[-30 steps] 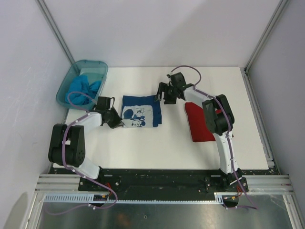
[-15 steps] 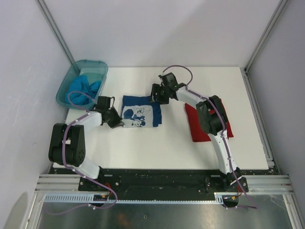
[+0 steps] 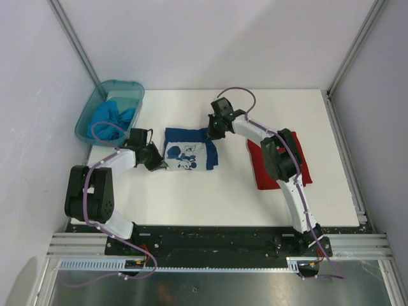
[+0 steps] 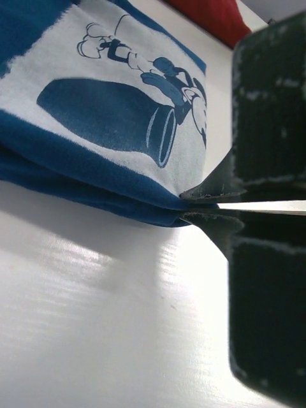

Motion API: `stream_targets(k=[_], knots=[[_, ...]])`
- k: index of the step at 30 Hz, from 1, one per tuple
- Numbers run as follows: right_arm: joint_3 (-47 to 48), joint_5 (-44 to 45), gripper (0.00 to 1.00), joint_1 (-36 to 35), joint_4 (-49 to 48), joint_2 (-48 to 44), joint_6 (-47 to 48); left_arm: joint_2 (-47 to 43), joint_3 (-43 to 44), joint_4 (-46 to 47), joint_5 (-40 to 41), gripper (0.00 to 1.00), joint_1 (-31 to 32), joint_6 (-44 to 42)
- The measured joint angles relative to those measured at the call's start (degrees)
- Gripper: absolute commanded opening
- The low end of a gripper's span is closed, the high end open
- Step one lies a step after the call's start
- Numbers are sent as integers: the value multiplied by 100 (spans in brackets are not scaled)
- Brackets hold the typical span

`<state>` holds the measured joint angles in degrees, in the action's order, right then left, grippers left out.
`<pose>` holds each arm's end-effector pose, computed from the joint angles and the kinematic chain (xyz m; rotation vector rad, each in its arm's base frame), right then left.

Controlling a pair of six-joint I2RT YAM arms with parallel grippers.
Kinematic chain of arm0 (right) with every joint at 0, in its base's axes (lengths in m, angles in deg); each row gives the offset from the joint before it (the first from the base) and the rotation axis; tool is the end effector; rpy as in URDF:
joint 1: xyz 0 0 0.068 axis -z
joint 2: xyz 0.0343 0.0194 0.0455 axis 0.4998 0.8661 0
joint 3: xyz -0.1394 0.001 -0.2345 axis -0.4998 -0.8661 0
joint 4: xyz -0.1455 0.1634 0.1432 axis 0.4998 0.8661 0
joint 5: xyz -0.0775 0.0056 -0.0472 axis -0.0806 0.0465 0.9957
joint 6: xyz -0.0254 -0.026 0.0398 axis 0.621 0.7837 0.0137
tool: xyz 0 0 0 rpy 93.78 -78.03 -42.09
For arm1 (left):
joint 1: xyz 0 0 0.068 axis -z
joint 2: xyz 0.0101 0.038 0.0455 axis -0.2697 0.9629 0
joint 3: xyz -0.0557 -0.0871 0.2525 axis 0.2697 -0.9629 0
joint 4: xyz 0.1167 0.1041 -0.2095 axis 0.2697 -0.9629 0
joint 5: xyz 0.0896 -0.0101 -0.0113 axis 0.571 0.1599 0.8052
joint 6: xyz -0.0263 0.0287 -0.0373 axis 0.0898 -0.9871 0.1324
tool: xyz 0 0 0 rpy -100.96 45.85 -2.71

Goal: Fold and stack the t-shirts
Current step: Put the neatly folded tshirt into the corner of the board with both arms

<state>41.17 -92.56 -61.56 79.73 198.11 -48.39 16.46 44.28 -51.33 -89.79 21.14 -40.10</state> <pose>0.4423 0.2799 0.1632 -0.0963 2.5779 0.6829 0.2920 -0.0361 0.1637 -0.7015 2.5933 -0.5508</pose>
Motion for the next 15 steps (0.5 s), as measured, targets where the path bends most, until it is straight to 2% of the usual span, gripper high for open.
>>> stream_targets(k=[6, 15], knots=[[474, 769, 0, -238, 485, -2, -7, -153, 2, -26, -332, 0, 28, -131], [492, 1668, 0, -437, 920, -203, 68, -452, 144, -79, -756, 0, 133, -221]])
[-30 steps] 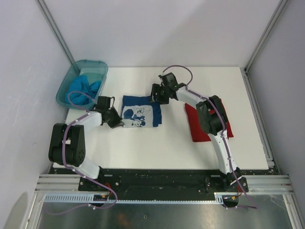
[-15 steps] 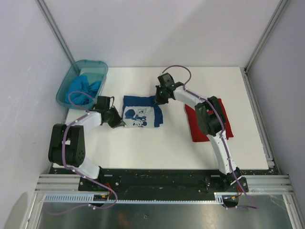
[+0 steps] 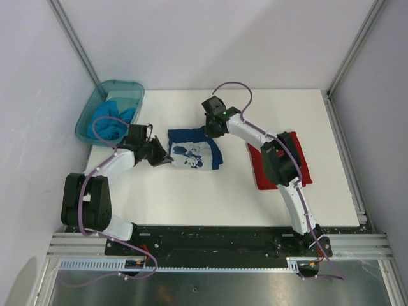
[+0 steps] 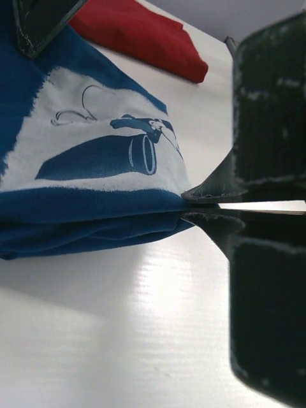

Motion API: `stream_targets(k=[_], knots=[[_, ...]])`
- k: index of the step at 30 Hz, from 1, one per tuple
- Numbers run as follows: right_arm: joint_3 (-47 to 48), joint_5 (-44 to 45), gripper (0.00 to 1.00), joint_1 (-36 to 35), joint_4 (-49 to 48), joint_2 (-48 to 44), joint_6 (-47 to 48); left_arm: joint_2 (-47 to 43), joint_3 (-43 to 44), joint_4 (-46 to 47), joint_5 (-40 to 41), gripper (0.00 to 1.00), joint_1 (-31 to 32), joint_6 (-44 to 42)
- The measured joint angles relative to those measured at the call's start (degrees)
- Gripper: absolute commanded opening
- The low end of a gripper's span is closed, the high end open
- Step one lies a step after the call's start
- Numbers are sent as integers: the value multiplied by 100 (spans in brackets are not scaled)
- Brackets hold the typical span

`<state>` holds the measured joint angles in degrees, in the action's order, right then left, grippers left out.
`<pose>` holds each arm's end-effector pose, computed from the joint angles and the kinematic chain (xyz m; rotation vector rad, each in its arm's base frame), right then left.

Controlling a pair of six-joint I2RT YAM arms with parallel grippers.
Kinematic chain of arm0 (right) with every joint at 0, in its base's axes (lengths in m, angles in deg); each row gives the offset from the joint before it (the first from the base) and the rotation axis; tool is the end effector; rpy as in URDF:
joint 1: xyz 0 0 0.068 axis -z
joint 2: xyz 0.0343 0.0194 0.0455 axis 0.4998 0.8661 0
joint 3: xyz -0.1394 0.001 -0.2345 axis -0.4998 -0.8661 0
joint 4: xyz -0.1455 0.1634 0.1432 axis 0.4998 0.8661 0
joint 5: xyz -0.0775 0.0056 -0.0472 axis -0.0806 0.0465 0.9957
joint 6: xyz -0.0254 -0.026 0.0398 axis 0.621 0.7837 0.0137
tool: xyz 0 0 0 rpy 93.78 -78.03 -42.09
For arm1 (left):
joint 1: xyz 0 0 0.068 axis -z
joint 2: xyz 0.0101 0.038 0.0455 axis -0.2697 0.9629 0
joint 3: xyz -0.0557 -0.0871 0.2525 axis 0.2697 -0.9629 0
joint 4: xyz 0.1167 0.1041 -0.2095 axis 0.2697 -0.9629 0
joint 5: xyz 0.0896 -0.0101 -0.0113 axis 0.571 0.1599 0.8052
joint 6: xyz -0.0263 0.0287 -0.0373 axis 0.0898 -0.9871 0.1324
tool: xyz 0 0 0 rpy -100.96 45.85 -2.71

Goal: Fold and stack the t-shirts
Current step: Put the neatly folded tshirt into the corner of the board with both arms

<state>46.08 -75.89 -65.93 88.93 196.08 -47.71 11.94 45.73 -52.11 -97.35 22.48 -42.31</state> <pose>0.4213 0.3012 0.1970 -0.0795 2.5343 0.3517 0.2885 -0.0471 0.1928 -0.5340 2.5510 -0.7400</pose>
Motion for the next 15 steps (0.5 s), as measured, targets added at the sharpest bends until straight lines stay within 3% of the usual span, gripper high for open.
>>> stream_targets(k=[15], knots=[[-579, 682, 0, -55, 94, -1189, 214, -33, 431, -11, -245, 0, 680, 87]])
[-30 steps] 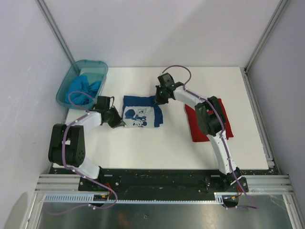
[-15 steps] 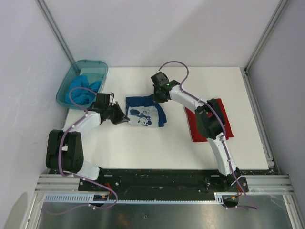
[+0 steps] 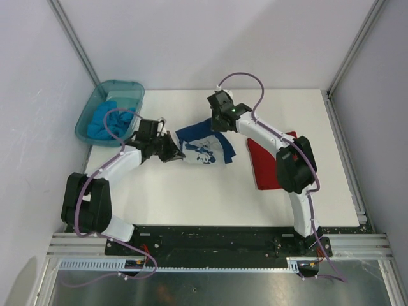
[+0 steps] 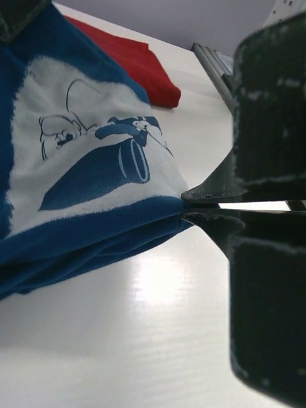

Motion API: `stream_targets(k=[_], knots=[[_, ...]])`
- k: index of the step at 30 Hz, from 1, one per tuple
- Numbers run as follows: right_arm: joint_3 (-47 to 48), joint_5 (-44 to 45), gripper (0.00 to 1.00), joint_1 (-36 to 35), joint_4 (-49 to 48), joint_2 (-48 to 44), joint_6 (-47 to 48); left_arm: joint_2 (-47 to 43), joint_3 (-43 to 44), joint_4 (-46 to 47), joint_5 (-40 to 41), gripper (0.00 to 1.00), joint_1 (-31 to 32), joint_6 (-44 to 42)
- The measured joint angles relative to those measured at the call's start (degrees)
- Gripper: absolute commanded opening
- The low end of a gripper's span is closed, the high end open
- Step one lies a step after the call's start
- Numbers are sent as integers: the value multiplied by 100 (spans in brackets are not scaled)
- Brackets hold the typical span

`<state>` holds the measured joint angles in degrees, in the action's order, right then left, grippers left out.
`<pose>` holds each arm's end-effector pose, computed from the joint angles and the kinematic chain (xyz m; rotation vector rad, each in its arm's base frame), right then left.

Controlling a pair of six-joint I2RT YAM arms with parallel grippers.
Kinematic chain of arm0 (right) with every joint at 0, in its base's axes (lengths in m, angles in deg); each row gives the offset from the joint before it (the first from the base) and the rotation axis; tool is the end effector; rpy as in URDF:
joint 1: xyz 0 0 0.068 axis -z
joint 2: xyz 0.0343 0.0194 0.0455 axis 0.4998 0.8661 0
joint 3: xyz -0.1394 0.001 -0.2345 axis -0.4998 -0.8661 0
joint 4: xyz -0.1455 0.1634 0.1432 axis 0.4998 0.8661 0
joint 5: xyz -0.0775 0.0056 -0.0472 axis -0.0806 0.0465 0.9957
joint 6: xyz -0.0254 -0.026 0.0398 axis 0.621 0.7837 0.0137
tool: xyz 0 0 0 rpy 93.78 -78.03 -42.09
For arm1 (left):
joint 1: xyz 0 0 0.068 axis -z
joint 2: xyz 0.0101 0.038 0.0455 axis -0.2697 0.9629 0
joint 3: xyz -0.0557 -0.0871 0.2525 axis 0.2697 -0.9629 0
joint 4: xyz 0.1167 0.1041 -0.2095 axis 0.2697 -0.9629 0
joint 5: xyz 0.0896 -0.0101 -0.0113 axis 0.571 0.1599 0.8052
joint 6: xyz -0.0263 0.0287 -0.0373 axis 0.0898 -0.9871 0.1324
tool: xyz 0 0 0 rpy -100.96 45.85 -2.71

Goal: Fold and stack the t-shirts
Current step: Put the neatly folded tshirt into the corner of the board with both arms

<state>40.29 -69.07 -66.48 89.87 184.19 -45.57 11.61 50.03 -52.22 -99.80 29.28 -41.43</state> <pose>0.3924 0.2808 0.2638 -0.0712 2.4057 0.2672 0.2921 -0.0851 0.2174 -0.3537 2.5311 -0.8619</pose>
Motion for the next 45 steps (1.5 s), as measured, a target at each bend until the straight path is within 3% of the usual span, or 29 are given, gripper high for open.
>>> stream_targets(k=[10, 24, 33, 45], knots=[[-1637, 140, 0, 577, -59, -1283, 42, 219, 763, -37, 177, 0, 1290, 407], [-3005, 138, 0, 2264, -22, -3147, 293, 1904, 2920, -11, 553, 0, 3108, 911], [-3296, -221, 0, 3272, -9, -3401, 382, 2686, 3781, 7, 595, 0, 3399, 1062], [-3300, -706, 0, 3567, -291, -3407, 361, 2949, 4247, -4, 599, 0, 3401, 1147]])
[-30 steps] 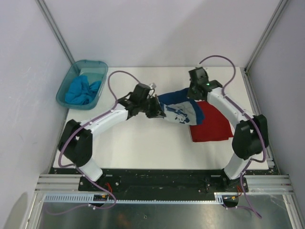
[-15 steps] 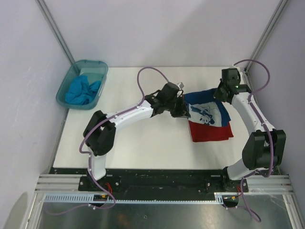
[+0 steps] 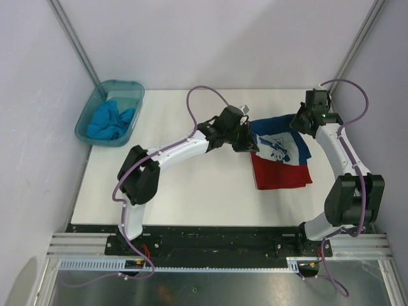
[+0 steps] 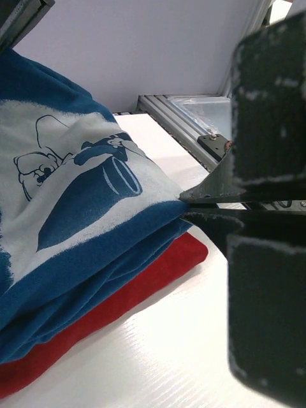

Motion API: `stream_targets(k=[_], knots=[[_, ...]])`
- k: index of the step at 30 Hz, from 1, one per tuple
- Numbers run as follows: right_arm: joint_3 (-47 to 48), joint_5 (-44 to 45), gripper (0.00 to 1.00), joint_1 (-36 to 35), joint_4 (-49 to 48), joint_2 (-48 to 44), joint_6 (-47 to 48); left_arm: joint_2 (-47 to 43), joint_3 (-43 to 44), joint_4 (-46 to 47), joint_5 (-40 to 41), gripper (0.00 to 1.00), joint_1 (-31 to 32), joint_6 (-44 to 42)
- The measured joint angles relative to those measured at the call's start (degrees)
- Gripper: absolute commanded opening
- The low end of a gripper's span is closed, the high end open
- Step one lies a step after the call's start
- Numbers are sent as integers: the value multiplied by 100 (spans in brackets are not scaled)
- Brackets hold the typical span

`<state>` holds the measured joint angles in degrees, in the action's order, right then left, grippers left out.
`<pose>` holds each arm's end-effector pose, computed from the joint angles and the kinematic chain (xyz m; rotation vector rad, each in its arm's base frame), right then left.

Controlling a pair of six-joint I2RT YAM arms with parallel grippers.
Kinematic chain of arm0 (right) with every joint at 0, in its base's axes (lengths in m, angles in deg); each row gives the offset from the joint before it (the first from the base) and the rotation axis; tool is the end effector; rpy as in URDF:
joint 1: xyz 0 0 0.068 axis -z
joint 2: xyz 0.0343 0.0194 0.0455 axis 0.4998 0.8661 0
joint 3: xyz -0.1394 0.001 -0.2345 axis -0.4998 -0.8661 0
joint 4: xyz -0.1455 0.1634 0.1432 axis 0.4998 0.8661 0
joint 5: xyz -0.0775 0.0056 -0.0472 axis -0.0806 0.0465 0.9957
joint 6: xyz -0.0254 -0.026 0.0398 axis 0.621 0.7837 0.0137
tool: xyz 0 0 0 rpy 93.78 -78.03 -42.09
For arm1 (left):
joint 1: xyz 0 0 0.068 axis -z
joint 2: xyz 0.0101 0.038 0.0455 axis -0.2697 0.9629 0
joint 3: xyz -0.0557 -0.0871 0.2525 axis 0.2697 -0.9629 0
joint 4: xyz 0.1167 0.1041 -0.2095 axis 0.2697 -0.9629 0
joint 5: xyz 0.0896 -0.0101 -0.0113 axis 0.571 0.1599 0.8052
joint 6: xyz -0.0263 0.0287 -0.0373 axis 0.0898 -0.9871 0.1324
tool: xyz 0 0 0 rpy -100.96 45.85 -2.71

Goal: Fold and stack the t-shirts
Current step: Put the neatly folded tshirt into the corner of the board with both arms

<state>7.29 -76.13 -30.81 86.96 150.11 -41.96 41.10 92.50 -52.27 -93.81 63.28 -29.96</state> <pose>0.3385 0.0016 0.3120 0.5313 2.2837 0.1093 0.3059 -0.3507 0.2681 0.1441 2.4883 -1.1650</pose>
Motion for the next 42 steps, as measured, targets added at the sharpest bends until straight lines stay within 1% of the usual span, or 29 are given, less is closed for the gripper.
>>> stream_targets(k=[7, 18, 26, 27, 28, 29, 30, 31, 32, 34, 35, 37, 39, 40, 42], knots=[[0, -31, 0, 9, 4, 74, -2, 4, -63, 20, 0, 0, 79, 24], [-114, 219, 0, 76, 400, 634, -2, 238, -629, 17, 0, 0, 501, 22], [-131, 345, 0, 175, 457, 782, 0, 326, -748, 39, -2, 0, 518, 22], [-131, 356, 2, 179, 457, 811, -2, 328, -754, 44, -2, 0, 518, 24], [-131, 361, 6, 184, 452, 837, -2, 328, -754, 48, -2, 0, 522, 24], [-131, 361, 12, 192, 442, 861, 0, 330, -754, 55, -2, 0, 525, 24], [-131, 361, 21, 201, 428, 883, 0, 334, -754, 61, -2, 1, 529, 22], [-131, 361, 31, 212, 411, 905, 2, 343, -754, 68, -2, 4, 533, 24], [-131, 363, 39, 225, 385, 925, 4, 356, -754, 76, -4, 8, 538, 24], [-131, 382, 50, 260, 271, 964, 24, 413, -754, 90, -22, 20, 546, 24], [-131, 396, 53, 289, 205, 975, 33, 457, -754, 92, -31, 28, 553, 22], [-125, 442, 56, 341, 151, 979, 59, 562, -754, 92, -61, 42, 570, 24], [-52, 485, 56, 376, 173, 979, 81, 610, -778, 76, -68, 52, 590, 13], [0, 496, 56, 393, 197, 979, 81, 612, -793, 57, -68, 55, 597, -13], [133, 509, 55, 409, 232, 975, 68, 608, -841, 61, -55, 57, 608, -33]])
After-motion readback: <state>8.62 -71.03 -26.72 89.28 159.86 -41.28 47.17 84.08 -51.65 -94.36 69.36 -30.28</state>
